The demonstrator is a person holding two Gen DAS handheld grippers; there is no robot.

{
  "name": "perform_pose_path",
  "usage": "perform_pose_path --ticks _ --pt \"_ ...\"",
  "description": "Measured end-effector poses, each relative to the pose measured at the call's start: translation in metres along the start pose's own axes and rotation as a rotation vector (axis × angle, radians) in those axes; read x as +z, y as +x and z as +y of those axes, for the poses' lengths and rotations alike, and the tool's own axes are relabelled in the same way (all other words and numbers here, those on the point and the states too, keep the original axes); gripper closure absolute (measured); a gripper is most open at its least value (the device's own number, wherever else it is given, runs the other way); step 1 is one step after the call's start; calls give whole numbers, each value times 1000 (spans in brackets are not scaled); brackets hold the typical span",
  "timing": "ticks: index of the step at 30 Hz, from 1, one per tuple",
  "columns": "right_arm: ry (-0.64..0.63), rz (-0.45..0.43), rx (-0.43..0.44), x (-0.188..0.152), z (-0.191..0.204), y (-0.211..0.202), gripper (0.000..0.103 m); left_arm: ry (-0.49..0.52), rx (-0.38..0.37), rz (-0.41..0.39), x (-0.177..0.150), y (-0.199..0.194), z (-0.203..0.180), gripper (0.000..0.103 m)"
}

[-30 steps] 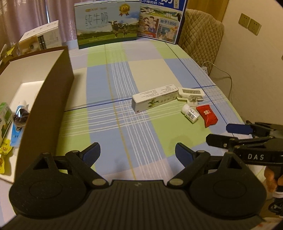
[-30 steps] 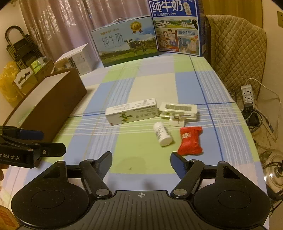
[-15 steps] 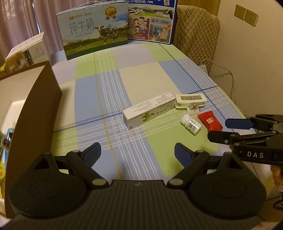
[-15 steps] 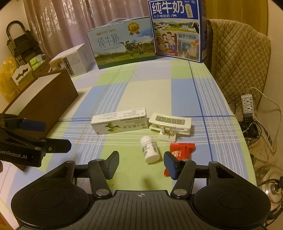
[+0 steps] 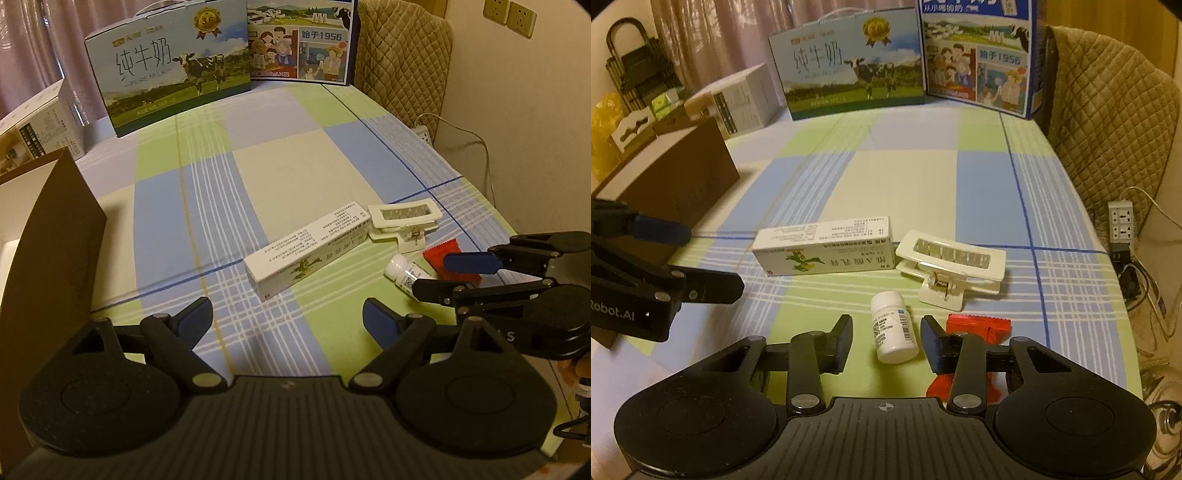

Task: Organize objects
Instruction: 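Grasp the white pill bottle with the right gripper while the left gripper grasps the white ointment box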

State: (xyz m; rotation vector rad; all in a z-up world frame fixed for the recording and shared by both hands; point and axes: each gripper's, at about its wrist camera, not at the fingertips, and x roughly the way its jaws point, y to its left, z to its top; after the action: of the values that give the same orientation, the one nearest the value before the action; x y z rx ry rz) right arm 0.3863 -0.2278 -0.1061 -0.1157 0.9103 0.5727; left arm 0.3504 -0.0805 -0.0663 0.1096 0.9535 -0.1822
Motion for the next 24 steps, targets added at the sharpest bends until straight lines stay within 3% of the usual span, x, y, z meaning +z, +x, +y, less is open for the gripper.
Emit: perform_pose_path --ticks 10,12,14,24 --pt "1 49 -7 -1 -6 24 68 52 -19 39 13 29 2 17" --pt "-2 53 -10 -1 -6 27 71 64 -25 44 16 35 2 17" --pt "-7 54 -13 -1 -6 29 79 83 -31 45 20 41 1 18" --pt "44 44 -16 2 -14 20 79 226 -87 52 43 80 -10 27"
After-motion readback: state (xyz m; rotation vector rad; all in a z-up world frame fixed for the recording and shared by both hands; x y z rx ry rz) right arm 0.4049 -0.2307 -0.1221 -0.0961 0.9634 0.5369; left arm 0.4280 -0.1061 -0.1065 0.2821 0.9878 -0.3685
